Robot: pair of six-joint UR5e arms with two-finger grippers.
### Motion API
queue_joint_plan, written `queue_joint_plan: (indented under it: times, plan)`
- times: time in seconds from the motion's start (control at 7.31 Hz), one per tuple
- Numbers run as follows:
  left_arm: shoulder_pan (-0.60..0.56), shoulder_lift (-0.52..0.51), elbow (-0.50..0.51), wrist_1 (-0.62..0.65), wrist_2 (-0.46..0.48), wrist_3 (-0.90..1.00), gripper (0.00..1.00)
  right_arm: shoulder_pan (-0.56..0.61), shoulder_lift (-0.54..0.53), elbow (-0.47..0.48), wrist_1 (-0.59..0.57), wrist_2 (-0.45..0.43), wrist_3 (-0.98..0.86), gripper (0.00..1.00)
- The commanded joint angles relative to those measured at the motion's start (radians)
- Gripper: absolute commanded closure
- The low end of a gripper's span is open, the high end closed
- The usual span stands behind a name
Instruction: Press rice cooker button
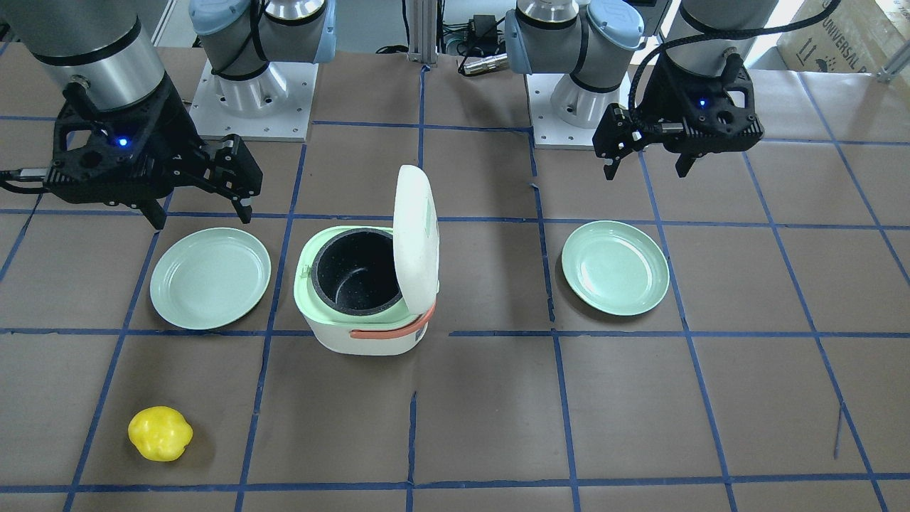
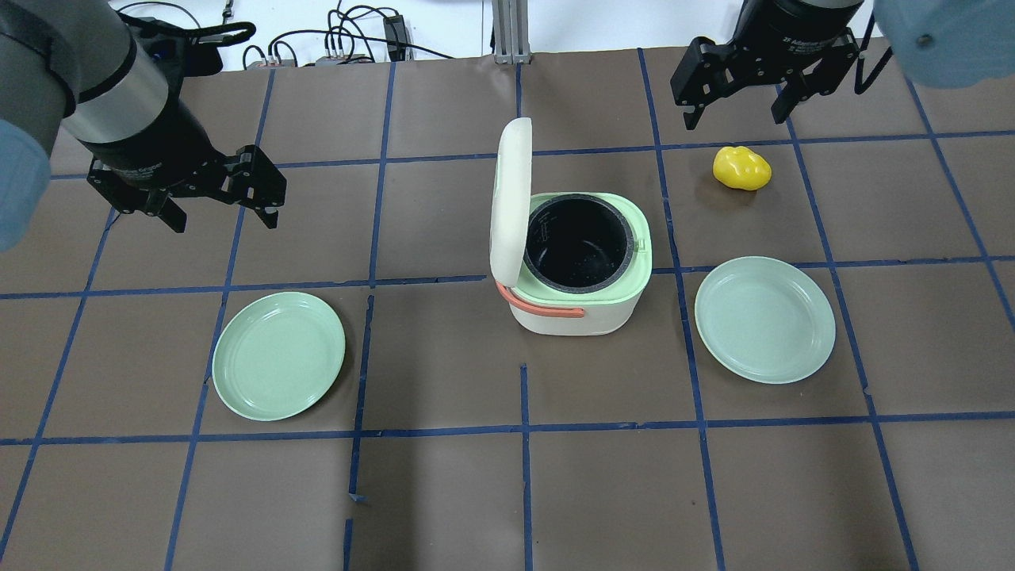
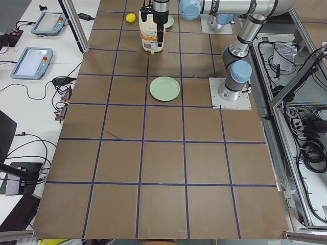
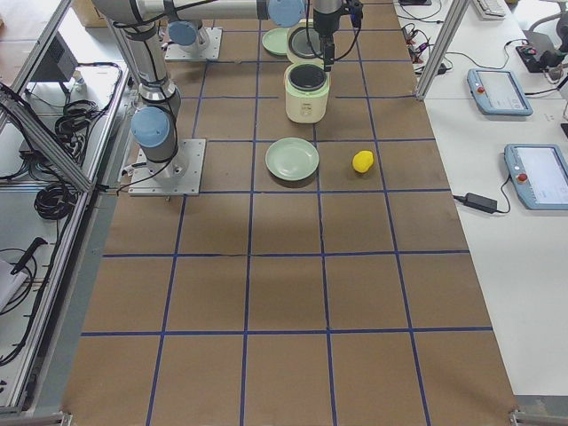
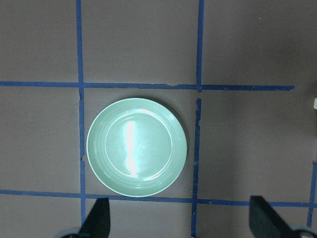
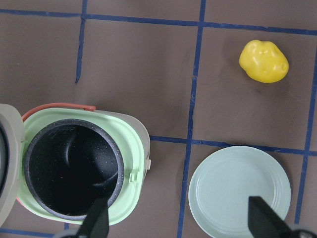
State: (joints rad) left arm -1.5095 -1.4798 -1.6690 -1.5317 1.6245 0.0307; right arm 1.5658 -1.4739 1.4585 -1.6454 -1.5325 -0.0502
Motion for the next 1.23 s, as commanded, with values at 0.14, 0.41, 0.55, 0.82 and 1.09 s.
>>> queue_joint_plan:
  times: [0.14,0.41,0.55,0.82,1.09]
  plan:
    - [0.0,0.0,0.0,-0.001,0.0,0.0,0.0,-0.013,0.026,-0.001,0.004,-0.096,0.015,0.0]
    - [0.0,0.0,0.0,0.001,0.0,0.0,0.0,-0.004,0.018,0.0,0.001,-0.084,0.016,0.0]
    - [0.0,0.0,0.0,0.001,0.0,0.0,0.0,-0.004,0.017,0.003,0.006,-0.083,0.015,0.0]
    - [0.0,0.0,0.0,-0.001,0.0,0.0,0.0,-0.006,0.017,0.042,0.001,-0.083,0.013,0.0]
    - [0.0,0.0,0.0,0.001,0.0,0.0,0.0,-0.006,0.014,0.042,-0.001,-0.084,0.013,0.0]
